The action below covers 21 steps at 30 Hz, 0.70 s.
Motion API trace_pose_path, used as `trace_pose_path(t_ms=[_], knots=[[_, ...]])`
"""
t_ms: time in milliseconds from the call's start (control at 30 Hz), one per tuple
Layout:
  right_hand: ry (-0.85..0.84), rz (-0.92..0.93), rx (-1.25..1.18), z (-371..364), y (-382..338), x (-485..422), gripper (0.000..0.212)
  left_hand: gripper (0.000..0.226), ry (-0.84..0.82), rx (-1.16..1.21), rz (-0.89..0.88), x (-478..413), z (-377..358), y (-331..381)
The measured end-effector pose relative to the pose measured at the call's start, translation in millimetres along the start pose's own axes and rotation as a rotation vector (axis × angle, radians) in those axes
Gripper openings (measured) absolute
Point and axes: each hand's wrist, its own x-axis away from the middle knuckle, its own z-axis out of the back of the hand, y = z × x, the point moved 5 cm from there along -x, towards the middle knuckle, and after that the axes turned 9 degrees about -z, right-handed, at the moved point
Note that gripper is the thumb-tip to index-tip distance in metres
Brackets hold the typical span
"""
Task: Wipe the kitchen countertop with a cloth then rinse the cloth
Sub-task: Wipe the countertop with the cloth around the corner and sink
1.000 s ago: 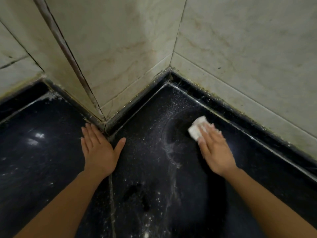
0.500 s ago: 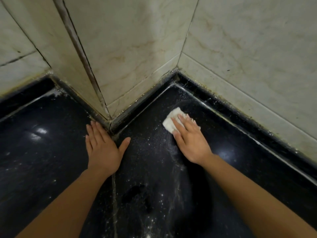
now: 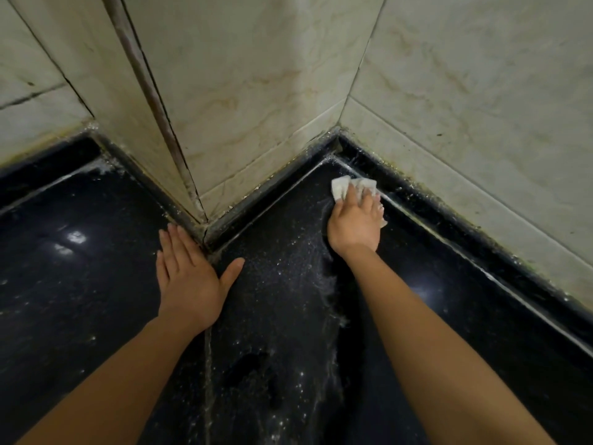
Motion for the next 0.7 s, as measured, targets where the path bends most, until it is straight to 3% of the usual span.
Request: trace_pose_path(t_ms=[133, 300, 533, 700], knots=[[-0.112, 0.287, 0.033, 9.9, 12.8, -0.9, 0.049, 0.106, -0.031, 0.002, 0.007, 1.3, 1.4, 0.7], [0.074, 0.120, 0.181, 17.9, 9.1, -13.1, 0.051, 0.104, -0.048, -0.013, 0.010, 1.7, 2.4, 1.6], [0.058, 0.130, 0.096, 0.9, -34.7, -27.0, 0.051, 0.104, -0.052, -0.023, 0.013, 1.1, 1.5, 1.3], [-0.049, 0.444, 0.115, 5.4, -10.0, -10.6, 0.050, 0.104, -0.062, -0.038, 0.014, 1.2, 1.4, -0.3]])
